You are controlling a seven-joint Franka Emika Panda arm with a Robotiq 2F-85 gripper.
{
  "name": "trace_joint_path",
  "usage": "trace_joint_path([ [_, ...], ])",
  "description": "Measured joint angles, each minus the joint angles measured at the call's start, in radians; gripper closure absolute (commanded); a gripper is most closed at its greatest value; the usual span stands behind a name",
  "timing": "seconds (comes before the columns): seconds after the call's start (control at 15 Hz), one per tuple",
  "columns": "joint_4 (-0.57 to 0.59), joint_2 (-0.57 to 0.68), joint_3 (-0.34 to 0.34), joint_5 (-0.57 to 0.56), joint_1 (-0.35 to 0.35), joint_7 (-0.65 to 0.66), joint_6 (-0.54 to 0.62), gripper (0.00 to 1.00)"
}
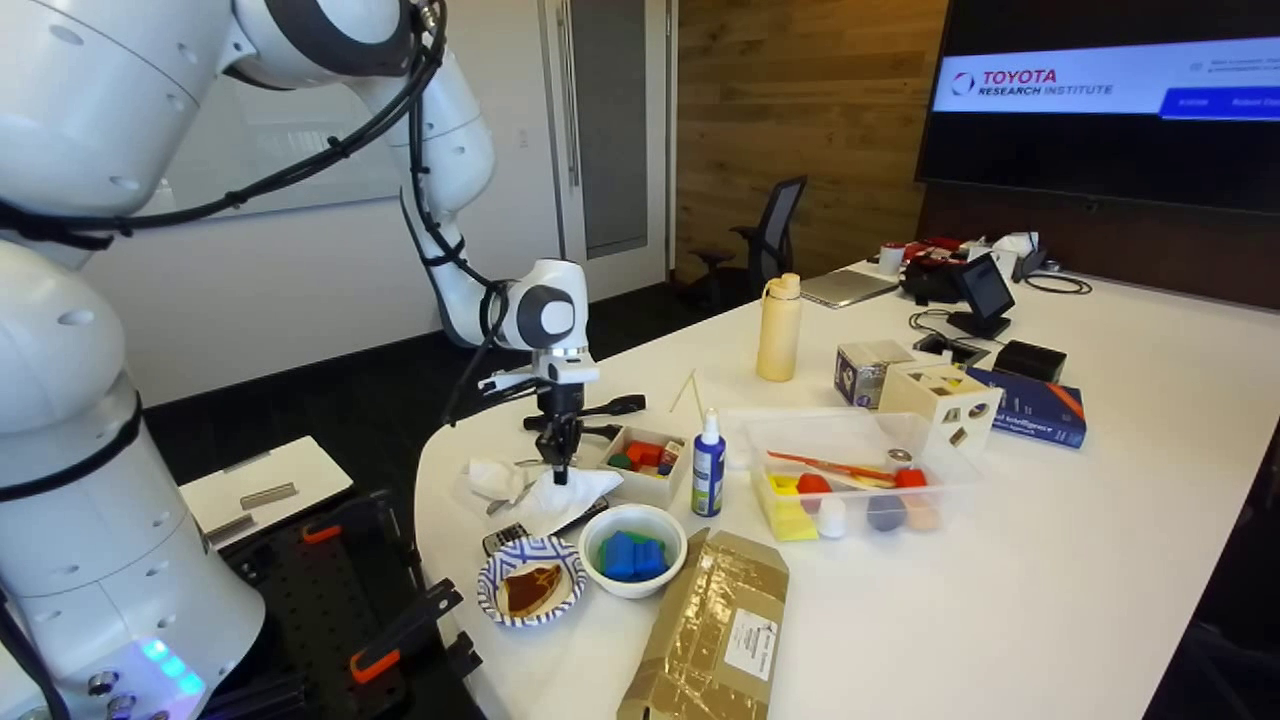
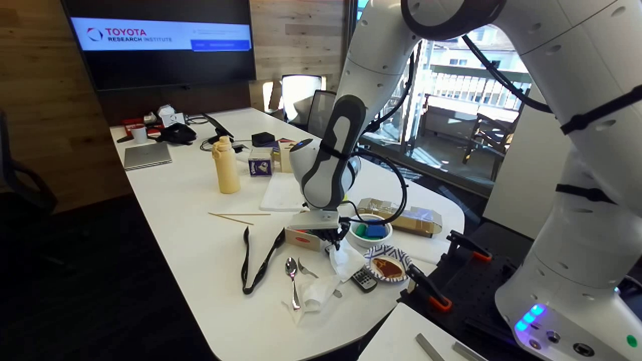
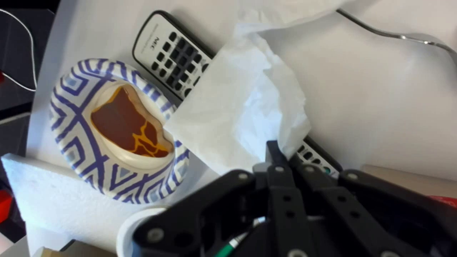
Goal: Use the white napkin to wipe the grey remote control.
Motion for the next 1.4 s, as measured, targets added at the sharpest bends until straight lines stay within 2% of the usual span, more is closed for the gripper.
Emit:
trace_joint_path([
  [0.4, 0.098, 0.032, -0.025, -0.012, 0.001, -0.017, 0.000, 1.00],
  [0.73, 0.133, 0.036, -0.023, -0.019, -0.002, -0.058, 0.000, 1.00],
  [1.07, 0.107, 0.036, 0.036, 0.020, -0.030, -0.142, -0.021, 1.00],
  [1.4, 0.011, 0.030, 0.082, 0.107, -0.052, -0.175, -0.034, 1.00],
])
